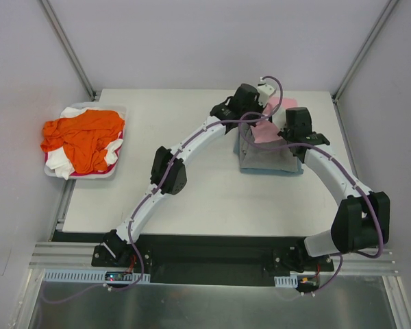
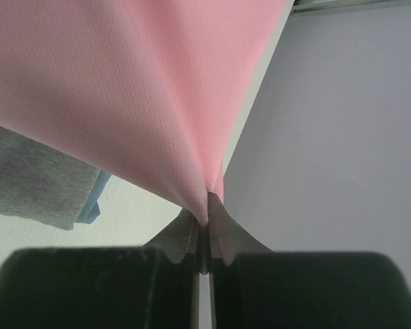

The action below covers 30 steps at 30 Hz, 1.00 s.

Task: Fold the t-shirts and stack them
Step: Neatly place the folded tshirt to the corner

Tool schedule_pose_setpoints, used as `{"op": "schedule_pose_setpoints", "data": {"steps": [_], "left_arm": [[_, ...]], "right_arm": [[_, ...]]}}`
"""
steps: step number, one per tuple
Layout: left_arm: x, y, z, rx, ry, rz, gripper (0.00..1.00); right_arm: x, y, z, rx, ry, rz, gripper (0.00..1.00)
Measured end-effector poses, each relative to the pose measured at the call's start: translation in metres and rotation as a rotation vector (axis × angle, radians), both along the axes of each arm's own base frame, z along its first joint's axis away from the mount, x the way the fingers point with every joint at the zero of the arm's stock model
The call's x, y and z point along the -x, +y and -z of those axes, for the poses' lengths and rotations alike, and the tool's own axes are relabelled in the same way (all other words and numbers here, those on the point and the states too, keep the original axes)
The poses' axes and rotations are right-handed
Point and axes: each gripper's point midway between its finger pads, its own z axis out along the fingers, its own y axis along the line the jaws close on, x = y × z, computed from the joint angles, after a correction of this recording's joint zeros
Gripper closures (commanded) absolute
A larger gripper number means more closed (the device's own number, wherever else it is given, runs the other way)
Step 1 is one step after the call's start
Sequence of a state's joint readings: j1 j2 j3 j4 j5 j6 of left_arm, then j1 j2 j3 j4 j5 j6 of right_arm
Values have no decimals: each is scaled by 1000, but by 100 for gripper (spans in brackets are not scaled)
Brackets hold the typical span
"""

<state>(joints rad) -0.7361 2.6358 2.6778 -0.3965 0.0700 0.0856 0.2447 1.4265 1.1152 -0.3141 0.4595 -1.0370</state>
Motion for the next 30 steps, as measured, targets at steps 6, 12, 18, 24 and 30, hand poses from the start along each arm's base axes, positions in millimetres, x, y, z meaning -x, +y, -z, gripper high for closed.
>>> {"op": "schedule_pose_setpoints", "data": {"steps": [6,12,18,24,30], "left_arm": [[-2,-2,10,-4,4,2,100],[-6,-4,4,11,-22,2,100],[-11,-6,-1,24,-48,-9,100],[-13,-6,-4,28,-65,-14,100],[-15,-6,-5,23,-81,-8,100]], "right_arm": [[-7,-3,-2,2,-23,3,99],[-15,-6,-11,6,-68,5,99],[-21,-8,-16,17,-110,4,99],[-22,-10,-16,28,-126,7,99],[-22,-11,-12,33,-130,11,99]]}}
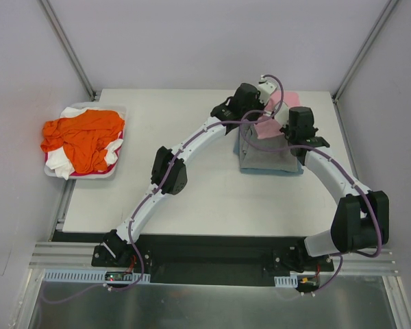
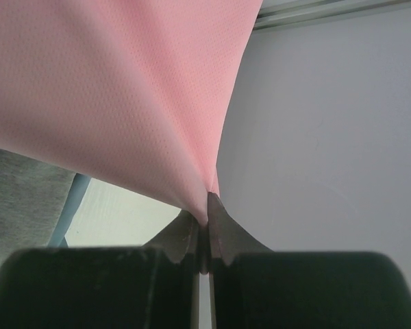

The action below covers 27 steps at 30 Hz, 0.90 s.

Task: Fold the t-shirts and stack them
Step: Neatly place the folded tshirt to the corner

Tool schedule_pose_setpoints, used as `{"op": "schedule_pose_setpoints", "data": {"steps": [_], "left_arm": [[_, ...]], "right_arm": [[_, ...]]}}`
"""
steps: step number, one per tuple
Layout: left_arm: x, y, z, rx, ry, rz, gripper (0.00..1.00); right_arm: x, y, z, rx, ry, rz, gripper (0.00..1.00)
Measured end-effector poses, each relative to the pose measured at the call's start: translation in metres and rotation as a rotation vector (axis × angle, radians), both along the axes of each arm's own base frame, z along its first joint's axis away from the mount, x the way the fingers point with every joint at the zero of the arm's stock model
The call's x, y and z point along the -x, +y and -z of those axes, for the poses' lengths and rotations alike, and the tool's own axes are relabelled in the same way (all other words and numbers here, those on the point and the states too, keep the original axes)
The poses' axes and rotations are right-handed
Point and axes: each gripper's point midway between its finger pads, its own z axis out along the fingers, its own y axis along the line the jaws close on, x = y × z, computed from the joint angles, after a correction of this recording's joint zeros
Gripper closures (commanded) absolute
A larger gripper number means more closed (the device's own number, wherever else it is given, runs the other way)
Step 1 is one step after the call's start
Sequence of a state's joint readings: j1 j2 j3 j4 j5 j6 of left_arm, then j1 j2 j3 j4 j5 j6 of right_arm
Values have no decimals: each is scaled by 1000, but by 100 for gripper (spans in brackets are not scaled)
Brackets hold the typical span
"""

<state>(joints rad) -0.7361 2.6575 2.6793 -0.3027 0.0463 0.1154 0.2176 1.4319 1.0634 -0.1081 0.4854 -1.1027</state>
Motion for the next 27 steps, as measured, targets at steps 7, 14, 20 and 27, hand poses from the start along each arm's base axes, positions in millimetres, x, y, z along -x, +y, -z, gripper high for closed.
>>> {"op": "schedule_pose_setpoints", "data": {"steps": [7,14,20,27], "left_arm": [[1,1,14,-24,14,5,100],[26,10,74,-122,136,42,100],[40,19,74,-149,165,58,100],[45,26,59,-170,149,75,99]], "right_arm": [[4,1,17,-9,55,6,99],[15,7,61,-37,222,2,99],[23,10,67,-58,286,-4,99],[26,13,67,-82,323,2,99]]}}
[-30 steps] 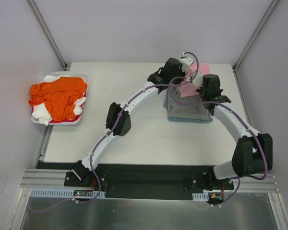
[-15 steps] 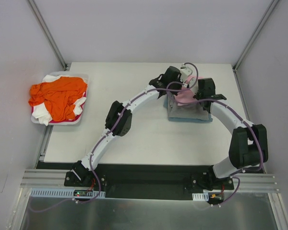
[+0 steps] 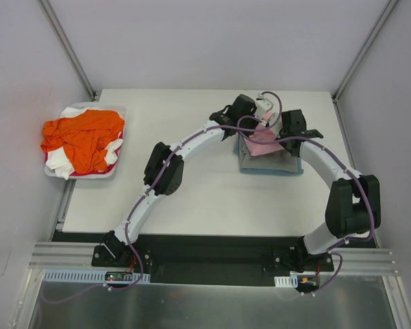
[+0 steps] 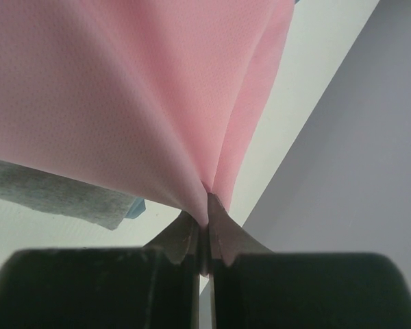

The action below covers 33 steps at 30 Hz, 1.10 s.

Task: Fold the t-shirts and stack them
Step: Neatly place the folded tshirt to the corner

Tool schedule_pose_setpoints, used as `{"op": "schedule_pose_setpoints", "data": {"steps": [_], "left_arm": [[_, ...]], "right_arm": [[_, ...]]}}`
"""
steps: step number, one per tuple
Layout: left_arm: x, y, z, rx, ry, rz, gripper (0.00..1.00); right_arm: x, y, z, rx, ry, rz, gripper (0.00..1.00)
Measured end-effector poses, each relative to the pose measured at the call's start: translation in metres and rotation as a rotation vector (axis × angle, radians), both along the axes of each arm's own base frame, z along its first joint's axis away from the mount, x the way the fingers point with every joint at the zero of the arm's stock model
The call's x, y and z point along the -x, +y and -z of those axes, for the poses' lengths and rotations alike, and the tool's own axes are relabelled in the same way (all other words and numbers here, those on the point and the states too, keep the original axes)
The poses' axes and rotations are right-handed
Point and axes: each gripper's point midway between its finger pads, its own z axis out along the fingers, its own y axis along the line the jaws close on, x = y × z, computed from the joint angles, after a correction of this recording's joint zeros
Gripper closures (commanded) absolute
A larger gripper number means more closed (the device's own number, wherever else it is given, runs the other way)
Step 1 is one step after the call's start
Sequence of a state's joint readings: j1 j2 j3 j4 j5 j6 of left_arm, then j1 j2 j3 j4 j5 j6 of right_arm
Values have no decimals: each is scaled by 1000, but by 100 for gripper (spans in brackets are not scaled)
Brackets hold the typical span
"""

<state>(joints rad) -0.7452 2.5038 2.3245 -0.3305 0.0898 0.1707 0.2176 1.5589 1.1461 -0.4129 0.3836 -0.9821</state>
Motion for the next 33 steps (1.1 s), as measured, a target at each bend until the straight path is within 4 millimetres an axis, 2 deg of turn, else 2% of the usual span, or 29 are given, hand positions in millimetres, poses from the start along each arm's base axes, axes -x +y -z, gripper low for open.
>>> {"op": "schedule_pose_setpoints", "data": {"steps": [4,9,10,12,13,15,16,19,21,22,23,24,25,26,30,33], "left_arm": [[4,3,6,-17,21,6,90],[7,5,9,-28,33,6,84],[7,5,10,-29,33,6,65],[7,6,10,-34,33,5,43],[5,8,11,-45,27,1,37],[2,17,13,-74,23,-21,36],[-2,23,15,-88,24,-36,34],[-13,39,16,-110,18,-75,28],[-18,46,16,-118,11,-96,22],[-20,48,16,-121,10,-103,20],[-22,51,17,-125,8,-111,13],[-23,52,17,-126,8,-115,10],[-23,53,16,-130,5,-117,8],[-23,53,16,-133,5,-121,1],[-24,55,12,-140,-1,-127,1],[-26,53,2,-127,-13,-128,1]], "right_arm": [[5,2,9,-15,40,0,96],[10,6,14,-36,71,-3,91],[11,6,15,-40,76,-4,89],[12,7,15,-47,85,-4,77],[15,6,15,-43,95,-1,70],[19,2,16,-35,114,14,69],[22,-2,16,-27,126,22,60],[29,-6,18,-14,154,36,52],[32,-6,19,-11,166,37,50],[33,-6,19,-11,169,36,44],[33,-5,19,-12,170,35,42],[33,-5,20,-13,171,34,39],[33,-5,20,-14,170,36,37],[33,-4,19,-14,170,34,37],[33,-3,19,-13,170,31,37],[33,-1,19,-12,166,27,37]]}}
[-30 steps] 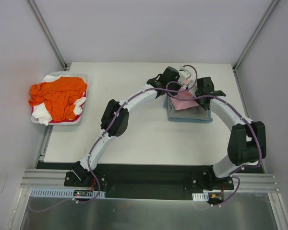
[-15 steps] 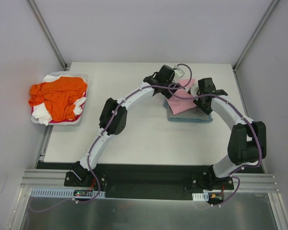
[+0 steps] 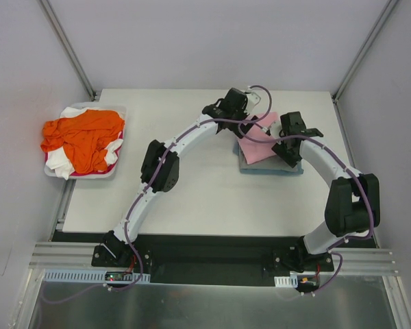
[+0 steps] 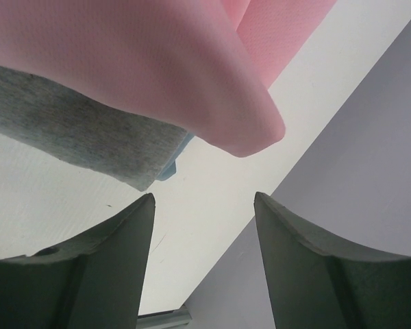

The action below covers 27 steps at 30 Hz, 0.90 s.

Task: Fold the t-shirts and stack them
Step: Neatly place the folded tshirt to the corner

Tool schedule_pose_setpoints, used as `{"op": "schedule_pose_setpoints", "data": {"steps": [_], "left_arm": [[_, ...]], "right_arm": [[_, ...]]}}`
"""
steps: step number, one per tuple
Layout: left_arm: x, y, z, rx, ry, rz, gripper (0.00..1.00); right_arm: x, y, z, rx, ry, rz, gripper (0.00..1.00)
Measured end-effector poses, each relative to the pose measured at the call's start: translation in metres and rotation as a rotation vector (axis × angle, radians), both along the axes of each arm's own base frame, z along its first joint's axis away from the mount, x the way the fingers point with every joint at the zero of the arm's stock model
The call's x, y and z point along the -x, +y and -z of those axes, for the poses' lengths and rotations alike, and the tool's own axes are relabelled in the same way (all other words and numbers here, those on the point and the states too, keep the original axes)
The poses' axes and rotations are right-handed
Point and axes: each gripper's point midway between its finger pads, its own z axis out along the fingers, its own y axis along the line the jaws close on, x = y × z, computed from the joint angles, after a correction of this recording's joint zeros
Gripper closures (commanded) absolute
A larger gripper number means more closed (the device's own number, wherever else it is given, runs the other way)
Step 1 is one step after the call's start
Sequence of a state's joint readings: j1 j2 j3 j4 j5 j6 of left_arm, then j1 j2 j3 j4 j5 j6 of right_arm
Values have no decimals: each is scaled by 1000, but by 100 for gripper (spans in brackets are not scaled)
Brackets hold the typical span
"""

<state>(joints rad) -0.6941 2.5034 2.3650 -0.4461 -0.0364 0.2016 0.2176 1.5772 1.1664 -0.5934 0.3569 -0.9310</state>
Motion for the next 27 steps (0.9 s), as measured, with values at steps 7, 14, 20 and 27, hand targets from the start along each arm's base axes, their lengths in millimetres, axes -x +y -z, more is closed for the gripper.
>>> {"op": "schedule_pose_setpoints", "data": {"steps": [7,14,20,27], "left_arm": [[-9,-8,-34,50,-59,0,1],[-10,-8,-46,48,-92,-10,1],[-2,11,-45,-9,-84,-32,1],[-7,53,-51,-39,-69,-98,1]], "right_arm": [[1,8,-1,12,-47,-24,35],[-9,16,-19,-5,-125,-42,33],[-30,26,-36,-15,-172,-61,29],[-35,31,-16,-5,-118,-82,27]]}}
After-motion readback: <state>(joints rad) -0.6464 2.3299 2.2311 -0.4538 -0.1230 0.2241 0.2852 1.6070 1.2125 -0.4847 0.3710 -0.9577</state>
